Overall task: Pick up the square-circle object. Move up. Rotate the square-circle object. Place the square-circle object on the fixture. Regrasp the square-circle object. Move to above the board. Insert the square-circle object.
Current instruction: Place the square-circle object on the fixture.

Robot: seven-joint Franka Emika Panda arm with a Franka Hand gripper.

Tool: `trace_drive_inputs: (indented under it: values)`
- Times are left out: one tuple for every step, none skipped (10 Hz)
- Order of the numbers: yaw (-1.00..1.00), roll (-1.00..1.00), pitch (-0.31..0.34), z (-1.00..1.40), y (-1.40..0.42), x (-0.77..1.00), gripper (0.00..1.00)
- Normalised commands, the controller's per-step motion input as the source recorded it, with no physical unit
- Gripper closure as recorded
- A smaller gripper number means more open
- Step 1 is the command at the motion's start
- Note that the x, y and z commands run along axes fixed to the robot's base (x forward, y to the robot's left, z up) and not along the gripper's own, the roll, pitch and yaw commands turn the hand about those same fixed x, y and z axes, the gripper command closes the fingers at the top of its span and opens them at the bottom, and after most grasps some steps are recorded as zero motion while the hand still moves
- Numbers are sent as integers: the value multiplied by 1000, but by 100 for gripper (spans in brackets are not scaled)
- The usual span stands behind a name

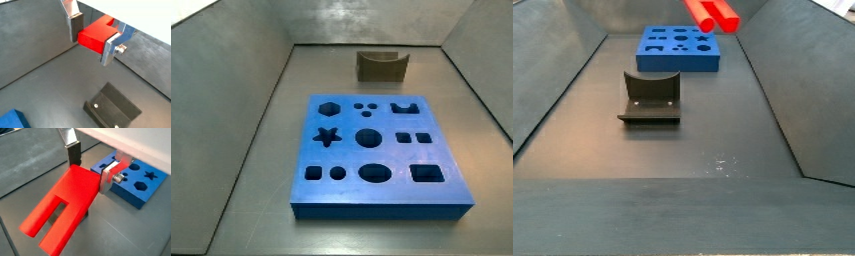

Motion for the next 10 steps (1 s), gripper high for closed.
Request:
trace_drive_inputs:
  values:
    - [24,-82,147,51,-76,1000,100]
    - [23,-72,147,38,-51,999,100]
    - [23,-68,149,22,-33,884,100]
    - [21,-65,155,21,-23,798,100]
    - [-65,-1000,35,-709,184,1000,100]
    - [-72,-1000,31,-715,198,964,100]
    - [-84,-1000,18,-502,152,895,100]
    - [-85,-1000,16,-313,87,821,100]
    - [-89,-1000,21,-91,51,702,100]
    - [-92,-1000,38,-50,48,622,100]
